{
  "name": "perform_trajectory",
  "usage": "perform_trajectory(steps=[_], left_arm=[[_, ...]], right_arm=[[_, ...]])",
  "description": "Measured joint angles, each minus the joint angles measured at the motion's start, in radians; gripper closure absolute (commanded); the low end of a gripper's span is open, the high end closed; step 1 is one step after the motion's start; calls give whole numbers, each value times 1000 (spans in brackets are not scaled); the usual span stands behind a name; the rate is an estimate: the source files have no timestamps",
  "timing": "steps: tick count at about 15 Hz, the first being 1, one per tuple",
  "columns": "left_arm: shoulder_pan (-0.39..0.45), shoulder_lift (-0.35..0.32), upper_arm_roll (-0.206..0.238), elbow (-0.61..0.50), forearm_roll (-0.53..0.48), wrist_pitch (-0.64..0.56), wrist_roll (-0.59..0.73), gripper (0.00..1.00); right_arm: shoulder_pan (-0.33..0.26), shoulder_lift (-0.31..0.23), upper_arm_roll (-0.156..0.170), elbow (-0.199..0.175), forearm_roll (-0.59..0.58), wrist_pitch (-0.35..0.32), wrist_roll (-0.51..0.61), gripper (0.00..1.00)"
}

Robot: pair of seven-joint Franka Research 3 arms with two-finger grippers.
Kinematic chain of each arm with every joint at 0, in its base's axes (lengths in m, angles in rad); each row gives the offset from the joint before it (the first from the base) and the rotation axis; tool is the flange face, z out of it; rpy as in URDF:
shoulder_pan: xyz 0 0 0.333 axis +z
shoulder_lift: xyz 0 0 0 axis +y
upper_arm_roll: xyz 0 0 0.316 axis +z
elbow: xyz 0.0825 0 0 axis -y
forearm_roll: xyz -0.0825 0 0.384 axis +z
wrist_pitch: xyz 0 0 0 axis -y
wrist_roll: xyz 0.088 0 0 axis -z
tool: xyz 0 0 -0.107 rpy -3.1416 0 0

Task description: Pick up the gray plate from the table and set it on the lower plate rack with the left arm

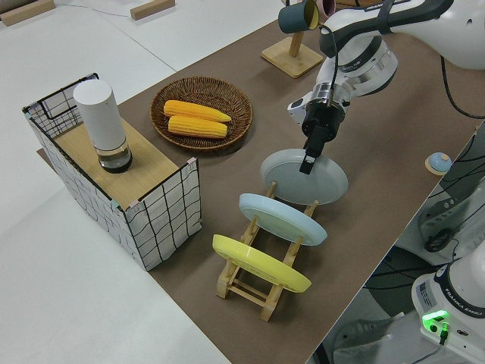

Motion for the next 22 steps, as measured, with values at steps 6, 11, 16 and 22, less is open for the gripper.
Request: perform_trajectory(steps=[6,11,16,22], left_arm=[[0,6,0,4,2,-3,-23,1000],[0,17,0,5,11,-8,-43,1000],[0,19,0,11,11,-8,-44,668],[-6,44,-1,22,5,-6,-29,11]], right_arm=[[0,0,0,0,0,0,0,11],[0,0,0,0,0,0,0,11],[0,0,0,0,0,0,0,11],[0,0,0,0,0,0,0,11]])
